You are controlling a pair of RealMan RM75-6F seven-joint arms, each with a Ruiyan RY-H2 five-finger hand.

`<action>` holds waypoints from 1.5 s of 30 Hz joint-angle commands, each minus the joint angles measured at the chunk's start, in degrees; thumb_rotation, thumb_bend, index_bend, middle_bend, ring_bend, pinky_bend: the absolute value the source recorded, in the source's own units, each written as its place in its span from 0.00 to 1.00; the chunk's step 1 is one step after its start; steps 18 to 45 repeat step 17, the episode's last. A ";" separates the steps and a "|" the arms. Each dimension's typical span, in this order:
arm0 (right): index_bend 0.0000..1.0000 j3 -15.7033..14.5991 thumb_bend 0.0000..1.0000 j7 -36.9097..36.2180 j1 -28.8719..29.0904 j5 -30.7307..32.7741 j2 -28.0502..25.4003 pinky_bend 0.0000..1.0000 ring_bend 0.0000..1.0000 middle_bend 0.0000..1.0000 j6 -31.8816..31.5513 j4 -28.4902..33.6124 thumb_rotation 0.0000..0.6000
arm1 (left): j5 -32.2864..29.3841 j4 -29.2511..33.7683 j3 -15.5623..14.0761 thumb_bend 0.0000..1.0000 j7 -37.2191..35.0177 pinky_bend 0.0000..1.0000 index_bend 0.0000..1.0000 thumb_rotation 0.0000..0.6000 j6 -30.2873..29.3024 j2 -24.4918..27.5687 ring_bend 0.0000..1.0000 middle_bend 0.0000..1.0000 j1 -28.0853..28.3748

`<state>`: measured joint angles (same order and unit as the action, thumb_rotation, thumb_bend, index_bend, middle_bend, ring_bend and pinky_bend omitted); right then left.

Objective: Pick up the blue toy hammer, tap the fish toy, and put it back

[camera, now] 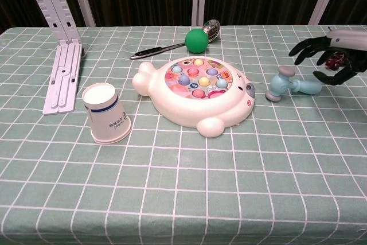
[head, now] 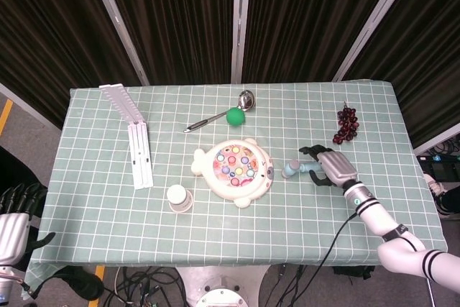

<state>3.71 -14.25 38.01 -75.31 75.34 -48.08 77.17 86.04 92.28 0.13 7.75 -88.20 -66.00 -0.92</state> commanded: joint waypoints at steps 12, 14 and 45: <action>0.00 -4.45 0.04 11.37 -25.29 -6.54 -8.96 0.03 0.00 0.05 -39.27 16.05 1.00 | -0.71 -1.47 2.06 0.00 3.14 0.00 0.17 1.00 -1.07 -2.08 0.00 0.11 0.96; 0.00 -4.96 0.06 11.34 -26.78 -7.90 -9.40 0.02 0.00 0.05 -41.02 16.48 1.00 | -0.65 -1.23 2.26 0.00 3.79 0.00 0.17 1.00 -1.29 -2.35 0.00 0.11 1.09; 0.00 -5.36 0.06 10.55 -27.75 -8.89 -10.52 0.02 0.00 0.05 -41.12 17.53 1.00 | -0.31 -0.98 2.25 0.00 4.06 0.00 0.17 1.00 -1.25 -2.31 0.00 0.11 1.31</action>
